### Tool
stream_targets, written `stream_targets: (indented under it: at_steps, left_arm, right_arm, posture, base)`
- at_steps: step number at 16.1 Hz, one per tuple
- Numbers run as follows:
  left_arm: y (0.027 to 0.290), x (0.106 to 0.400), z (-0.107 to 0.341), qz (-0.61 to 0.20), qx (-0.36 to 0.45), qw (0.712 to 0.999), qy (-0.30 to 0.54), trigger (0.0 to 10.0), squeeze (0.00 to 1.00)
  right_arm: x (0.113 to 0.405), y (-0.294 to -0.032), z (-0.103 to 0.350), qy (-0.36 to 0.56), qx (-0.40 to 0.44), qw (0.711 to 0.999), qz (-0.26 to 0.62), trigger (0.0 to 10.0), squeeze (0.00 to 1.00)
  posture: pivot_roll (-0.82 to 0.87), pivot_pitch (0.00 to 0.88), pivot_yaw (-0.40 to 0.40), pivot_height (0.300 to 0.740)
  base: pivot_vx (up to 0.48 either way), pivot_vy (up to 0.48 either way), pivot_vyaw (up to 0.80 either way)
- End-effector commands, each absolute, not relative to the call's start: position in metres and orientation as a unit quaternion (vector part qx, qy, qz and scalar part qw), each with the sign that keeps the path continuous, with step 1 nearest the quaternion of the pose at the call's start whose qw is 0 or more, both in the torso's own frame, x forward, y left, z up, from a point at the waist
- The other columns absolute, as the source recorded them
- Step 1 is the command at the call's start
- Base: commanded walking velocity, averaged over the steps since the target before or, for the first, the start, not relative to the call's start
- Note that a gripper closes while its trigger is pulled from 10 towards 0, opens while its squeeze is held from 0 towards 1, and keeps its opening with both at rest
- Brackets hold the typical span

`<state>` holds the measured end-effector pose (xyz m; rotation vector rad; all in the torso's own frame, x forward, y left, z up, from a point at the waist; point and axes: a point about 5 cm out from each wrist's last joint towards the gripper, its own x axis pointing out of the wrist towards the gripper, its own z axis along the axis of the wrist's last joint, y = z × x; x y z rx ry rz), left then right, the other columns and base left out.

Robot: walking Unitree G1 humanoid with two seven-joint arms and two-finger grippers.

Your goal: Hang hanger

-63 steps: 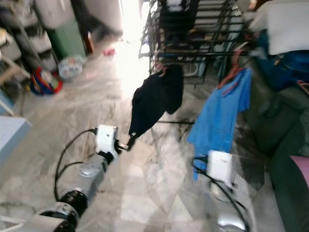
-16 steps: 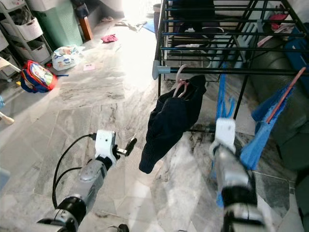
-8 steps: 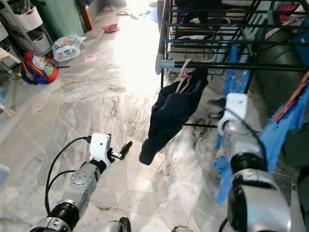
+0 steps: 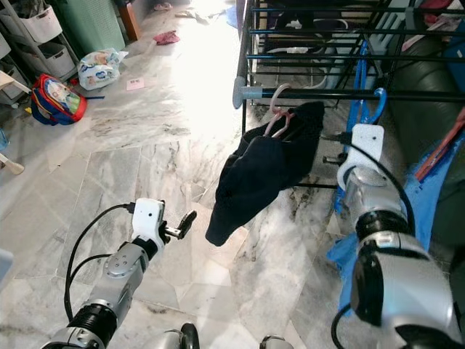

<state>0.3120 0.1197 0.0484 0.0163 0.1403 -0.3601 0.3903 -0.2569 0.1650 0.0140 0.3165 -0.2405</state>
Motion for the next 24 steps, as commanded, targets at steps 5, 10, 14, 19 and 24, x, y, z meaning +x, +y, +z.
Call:
stream_targets:
  at_steps: [5, 10, 14, 19, 24]
  left_arm:
    - [0.127, 0.305, 0.040, -0.171, 0.019, 0.981, 0.092, 10.0, 0.00]
    - [0.132, 0.303, 0.038, -0.164, 0.026, 0.981, 0.103, 10.0, 0.00]
    - [0.134, 0.300, 0.036, -0.164, 0.031, 0.980, 0.112, 10.0, 0.00]
    - [0.137, 0.297, 0.033, -0.161, 0.035, 0.979, 0.122, 10.0, 0.00]
    - [0.132, 0.299, 0.034, -0.169, 0.036, 0.977, 0.127, 10.0, 0.00]
  right_arm:
    - [0.399, -0.262, 0.198, 0.111, 0.018, 0.986, -0.123, 10.0, 0.00]
    - [0.395, -0.267, 0.187, 0.150, 0.019, 0.980, -0.129, 10.0, 0.00]
    - [0.391, -0.273, 0.180, 0.166, 0.007, 0.976, -0.137, 10.0, 0.00]
    - [0.378, -0.281, 0.151, 0.206, 0.016, 0.966, -0.152, 10.0, 0.00]
    - [0.365, -0.289, 0.128, 0.235, 0.020, 0.958, -0.160, 10.0, 0.00]
  posture:
    - [0.04, 0.206, 0.056, 0.740]
    - [0.06, 0.203, 0.050, 0.740]
    - [0.08, 0.191, 0.047, 0.740]
    - [0.10, 0.187, 0.049, 0.740]
    - [0.08, 0.187, 0.055, 0.740]
  base:
    - [0.000, 0.000, 0.00]
    - [0.000, 0.000, 0.00]
    - [0.000, 0.000, 0.00]
    - [0.000, 0.000, 0.00]
    - [0.000, 0.000, 0.00]
